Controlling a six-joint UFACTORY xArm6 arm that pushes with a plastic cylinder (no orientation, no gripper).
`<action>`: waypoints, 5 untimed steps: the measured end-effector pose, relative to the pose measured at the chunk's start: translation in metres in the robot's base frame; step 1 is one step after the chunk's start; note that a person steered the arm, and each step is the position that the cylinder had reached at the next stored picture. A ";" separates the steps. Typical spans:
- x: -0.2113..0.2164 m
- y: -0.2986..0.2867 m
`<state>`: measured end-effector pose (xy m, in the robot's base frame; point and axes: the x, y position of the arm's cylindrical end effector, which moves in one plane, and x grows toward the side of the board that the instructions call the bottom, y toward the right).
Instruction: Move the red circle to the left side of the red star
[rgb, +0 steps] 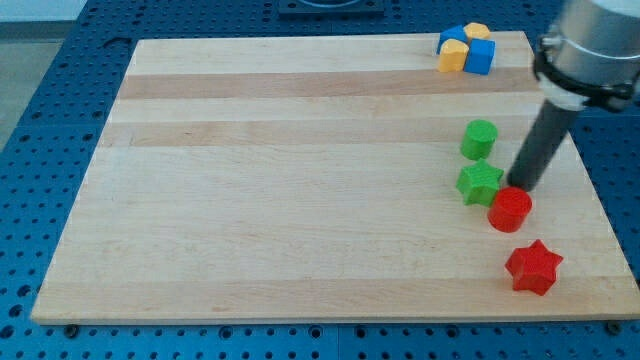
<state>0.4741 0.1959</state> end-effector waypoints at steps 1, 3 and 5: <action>0.017 -0.044; 0.042 -0.070; -0.012 -0.012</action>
<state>0.4622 0.1841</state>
